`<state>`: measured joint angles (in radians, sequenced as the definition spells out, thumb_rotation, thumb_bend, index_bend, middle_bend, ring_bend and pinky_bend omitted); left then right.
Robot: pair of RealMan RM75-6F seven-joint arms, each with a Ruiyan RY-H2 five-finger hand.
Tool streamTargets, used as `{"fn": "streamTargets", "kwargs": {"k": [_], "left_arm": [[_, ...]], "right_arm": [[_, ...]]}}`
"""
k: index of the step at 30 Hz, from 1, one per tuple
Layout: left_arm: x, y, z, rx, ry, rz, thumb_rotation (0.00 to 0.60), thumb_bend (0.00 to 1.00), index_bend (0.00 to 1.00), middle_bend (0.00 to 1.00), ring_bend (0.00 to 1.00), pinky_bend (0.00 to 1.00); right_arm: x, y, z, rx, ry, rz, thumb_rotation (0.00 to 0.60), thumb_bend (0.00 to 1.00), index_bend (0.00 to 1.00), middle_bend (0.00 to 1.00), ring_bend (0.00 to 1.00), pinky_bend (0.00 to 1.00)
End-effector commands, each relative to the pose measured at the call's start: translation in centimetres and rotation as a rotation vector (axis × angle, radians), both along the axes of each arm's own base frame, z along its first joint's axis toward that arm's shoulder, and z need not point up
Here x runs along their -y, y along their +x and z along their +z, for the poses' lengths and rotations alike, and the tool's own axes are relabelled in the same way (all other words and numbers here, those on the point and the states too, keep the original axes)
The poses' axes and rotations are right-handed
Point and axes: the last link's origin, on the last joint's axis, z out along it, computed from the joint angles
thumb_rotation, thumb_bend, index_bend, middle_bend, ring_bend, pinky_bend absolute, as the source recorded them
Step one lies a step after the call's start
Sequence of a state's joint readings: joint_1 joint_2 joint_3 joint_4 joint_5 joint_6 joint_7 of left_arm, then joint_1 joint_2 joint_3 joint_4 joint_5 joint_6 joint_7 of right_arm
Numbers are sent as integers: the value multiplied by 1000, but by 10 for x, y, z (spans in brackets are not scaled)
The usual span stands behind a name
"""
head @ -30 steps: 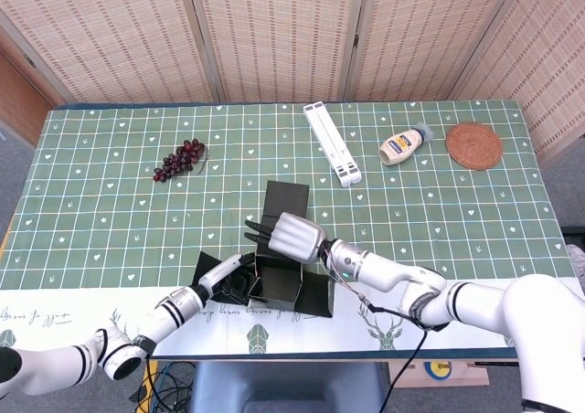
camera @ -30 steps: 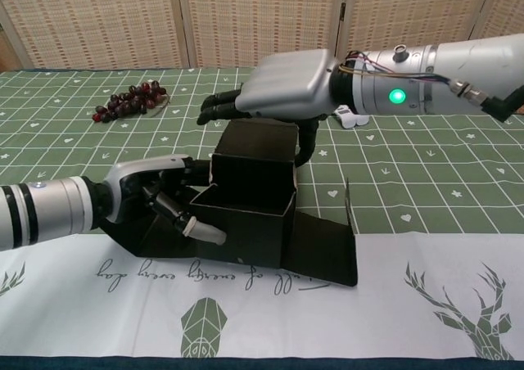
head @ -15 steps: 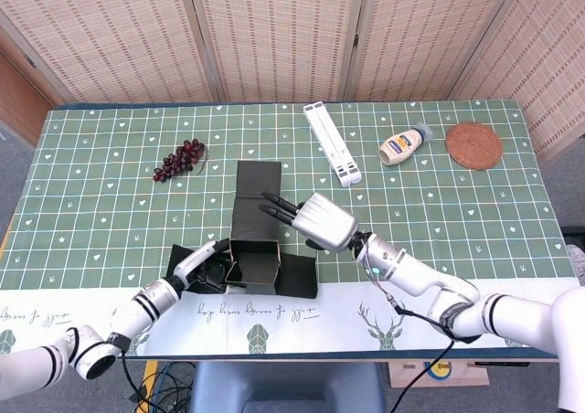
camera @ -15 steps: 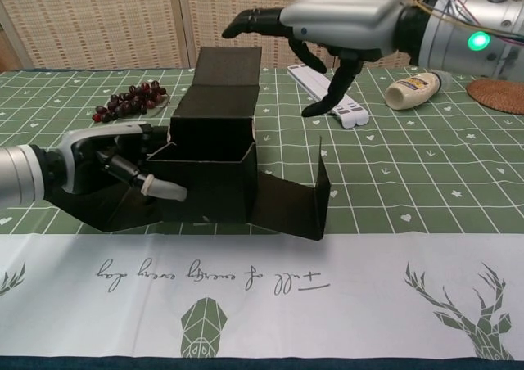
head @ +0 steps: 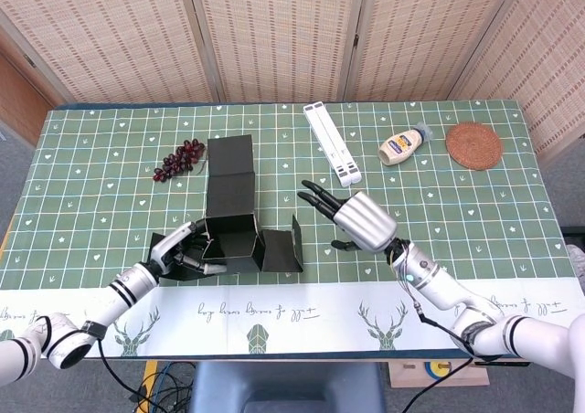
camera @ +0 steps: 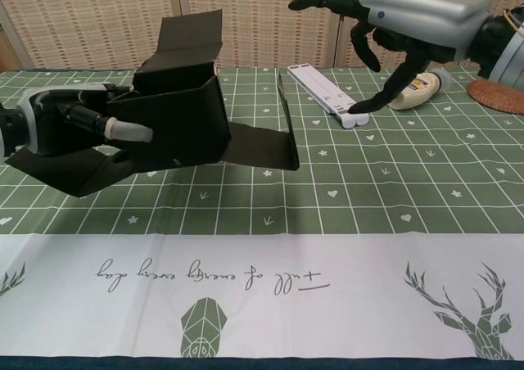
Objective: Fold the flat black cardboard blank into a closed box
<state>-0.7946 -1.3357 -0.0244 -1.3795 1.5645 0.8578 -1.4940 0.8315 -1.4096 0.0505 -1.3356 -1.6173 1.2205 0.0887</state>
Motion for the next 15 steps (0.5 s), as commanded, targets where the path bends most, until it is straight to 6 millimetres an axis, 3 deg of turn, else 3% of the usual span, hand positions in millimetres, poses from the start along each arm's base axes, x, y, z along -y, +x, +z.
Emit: {"fn": "streamTargets", "kwargs": {"k": [1,15], "left_arm": [[-7,5,10,35,-27,15,600,30,203,281,556,706],[-14,15,30,127,-103,39,600,30,194,281,555,706]], "right_arm": [[-2,-2,-9,27,-20,5,600,88,0,0,683,921],[-5,26,-50,193,-134,77,600,48,0,0,683,921]]}}
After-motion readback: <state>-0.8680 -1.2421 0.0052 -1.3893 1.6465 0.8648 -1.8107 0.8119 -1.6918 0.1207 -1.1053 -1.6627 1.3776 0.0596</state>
